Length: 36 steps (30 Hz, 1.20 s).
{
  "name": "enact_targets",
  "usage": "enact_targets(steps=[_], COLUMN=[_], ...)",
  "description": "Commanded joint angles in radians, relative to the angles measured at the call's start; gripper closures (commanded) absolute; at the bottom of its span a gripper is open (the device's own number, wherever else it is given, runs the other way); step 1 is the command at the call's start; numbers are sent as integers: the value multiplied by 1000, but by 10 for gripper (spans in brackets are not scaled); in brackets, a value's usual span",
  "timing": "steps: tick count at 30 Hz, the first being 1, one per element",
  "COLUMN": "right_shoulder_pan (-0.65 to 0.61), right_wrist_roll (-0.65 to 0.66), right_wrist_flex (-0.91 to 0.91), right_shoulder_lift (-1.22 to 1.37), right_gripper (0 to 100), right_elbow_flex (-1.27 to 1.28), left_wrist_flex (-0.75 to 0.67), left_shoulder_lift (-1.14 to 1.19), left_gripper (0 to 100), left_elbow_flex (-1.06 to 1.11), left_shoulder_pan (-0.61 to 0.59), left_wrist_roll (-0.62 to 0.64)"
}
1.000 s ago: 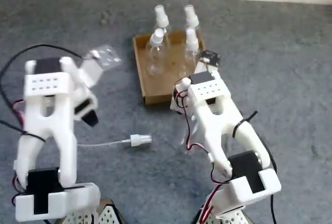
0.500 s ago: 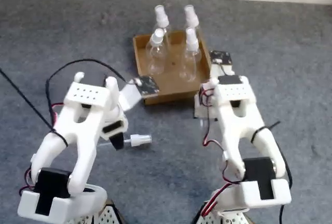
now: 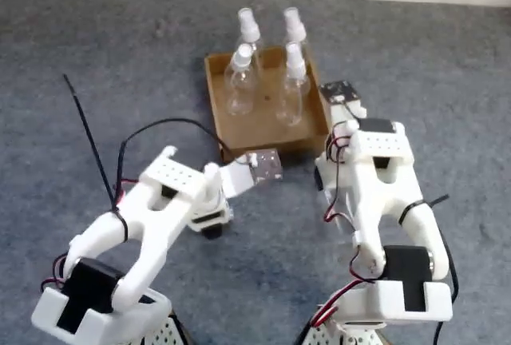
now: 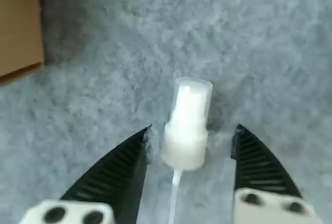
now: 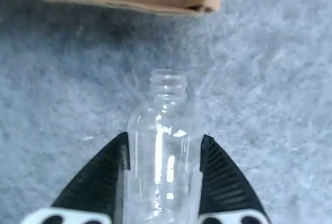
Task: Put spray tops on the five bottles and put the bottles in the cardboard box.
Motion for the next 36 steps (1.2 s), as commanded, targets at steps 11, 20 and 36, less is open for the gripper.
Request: enact_targets(steps=[11,20,36], right_shoulder_pan=[-24,-51,-133], right_wrist_roll=[12,14,48], right_wrist_flex=[4,73,8], right_shoulder_lift=[8,5,5], right_gripper=[886,851,860], right_elbow_flex=[65,59,76], left_wrist_flex=[-132,-71,-41], left_shoulder_lift=[-39,-38,-38], left_gripper=[997,983,982], left_elbow_flex=[65,38,-12], left_shoulder_pan=[-58,-441,-671], left_wrist_roll=[89,91,83])
